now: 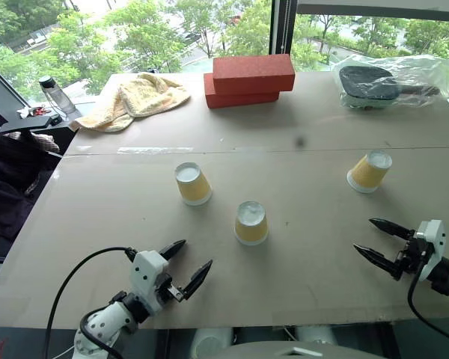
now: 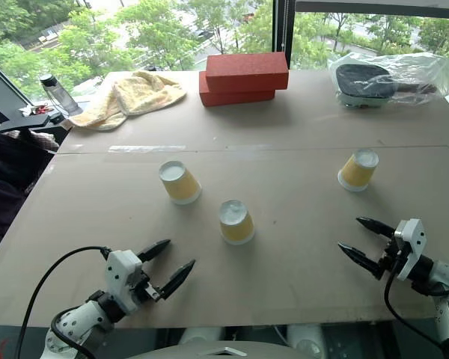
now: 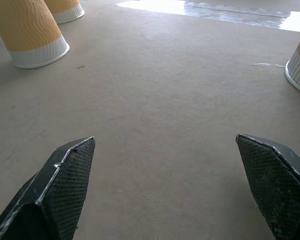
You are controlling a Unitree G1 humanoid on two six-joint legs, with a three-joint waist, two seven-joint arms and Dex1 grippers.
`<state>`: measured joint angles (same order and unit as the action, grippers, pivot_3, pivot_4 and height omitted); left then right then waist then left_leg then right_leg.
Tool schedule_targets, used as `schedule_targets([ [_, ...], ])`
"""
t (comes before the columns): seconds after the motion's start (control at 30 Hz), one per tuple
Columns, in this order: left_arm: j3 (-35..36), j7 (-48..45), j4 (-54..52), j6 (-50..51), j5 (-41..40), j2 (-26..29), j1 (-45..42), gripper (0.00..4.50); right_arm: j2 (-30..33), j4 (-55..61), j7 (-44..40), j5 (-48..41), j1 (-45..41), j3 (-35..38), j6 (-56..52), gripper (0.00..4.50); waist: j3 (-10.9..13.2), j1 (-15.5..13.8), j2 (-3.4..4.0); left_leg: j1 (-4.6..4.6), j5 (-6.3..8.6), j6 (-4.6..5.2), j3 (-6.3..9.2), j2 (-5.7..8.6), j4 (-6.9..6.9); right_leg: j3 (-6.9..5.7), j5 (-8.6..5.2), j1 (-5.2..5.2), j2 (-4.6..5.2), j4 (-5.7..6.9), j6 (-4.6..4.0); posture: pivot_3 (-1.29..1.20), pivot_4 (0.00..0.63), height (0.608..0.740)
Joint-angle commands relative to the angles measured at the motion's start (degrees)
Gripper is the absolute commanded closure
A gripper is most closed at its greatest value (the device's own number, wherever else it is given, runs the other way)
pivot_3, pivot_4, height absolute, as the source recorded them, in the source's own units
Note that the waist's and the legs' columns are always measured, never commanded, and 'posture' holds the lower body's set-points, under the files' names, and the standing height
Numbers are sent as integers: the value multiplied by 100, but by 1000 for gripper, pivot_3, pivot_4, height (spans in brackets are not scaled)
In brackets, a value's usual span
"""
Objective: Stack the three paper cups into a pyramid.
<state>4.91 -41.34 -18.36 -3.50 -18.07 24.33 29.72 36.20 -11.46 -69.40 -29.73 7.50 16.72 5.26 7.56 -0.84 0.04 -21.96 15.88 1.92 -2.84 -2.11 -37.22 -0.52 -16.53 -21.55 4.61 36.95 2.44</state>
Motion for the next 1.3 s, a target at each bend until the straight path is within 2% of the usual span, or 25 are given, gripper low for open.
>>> schedule_targets([
  [0.03,-115,-133,349,-31,94,84,-113,0,73,-49,-89,-35,-107,112,93,45,-1,-1,1,1,0,0,1,0,-1,-1,0,2,-2,0,0,0,150,730],
  [0.3,183,-334,150,-59,-81,465,-263,0,-11,-225,-183,54,-297,-38,164,45,3,10,-5,5,-1,1,4,-1,-8,-6,2,10,-9,2,0,0,150,730],
  [0.47,357,-735,-75,77,-429,833,-353,0,-171,-227,-224,85,-426,-167,238,45,15,13,-23,2,-1,1,6,-5,-9,-8,7,8,-20,5,9,0,150,730],
  [0.53,519,-946,-285,301,-855,1014,-397,0,-229,-22,-290,38,-403,-270,222,45,20,12,-31,0,-1,1,9,-5,-9,-12,12,8,-21,5,20,0,150,730],
  [0.63,931,-1491,-587,712,-1694,1451,-500,0,-346,668,-328,-14,-332,-631,23,45,31,16,-36,-3,-1,0,14,-8,-9,-15,13,4,-20,9,21,0,150,730],
  [0.87,1949,-2336,-888,1328,-2645,2463,-900,0,-741,1918,37,268,-803,-1829,-522,45,62,62,-53,2,-2,-2,15,-12,-18,-14,7,-5,-31,42,11,0,150,730],
  [1.0,2170,-2704,-919,1696,-2877,2884,-1157,0,-990,2070,432,687,-1347,-2375,-697,45,69,90,-58,2,-2,-3,13,-8,-22,-20,12,-6,-51,46,20,0,150,730],
  [1.17,2364,-2847,-1061,2185,-3290,3076,-1448,0,-1295,1964,651,829,-2009,-2778,-992,45,93,111,-87,-1,-5,-6,14,-6,-22,-29,13,-11,-58,51,21,0,150,730],
  [1.3,2503,-2879,-1162,2416,-3300,3133,-1490,0,-1551,1788,644,915,-2391,-3091,-1115,45,100,147,-97,-1,-9,-13,15,-7,-22,-29,13,-14,-58,60,23,0,150,730],
])
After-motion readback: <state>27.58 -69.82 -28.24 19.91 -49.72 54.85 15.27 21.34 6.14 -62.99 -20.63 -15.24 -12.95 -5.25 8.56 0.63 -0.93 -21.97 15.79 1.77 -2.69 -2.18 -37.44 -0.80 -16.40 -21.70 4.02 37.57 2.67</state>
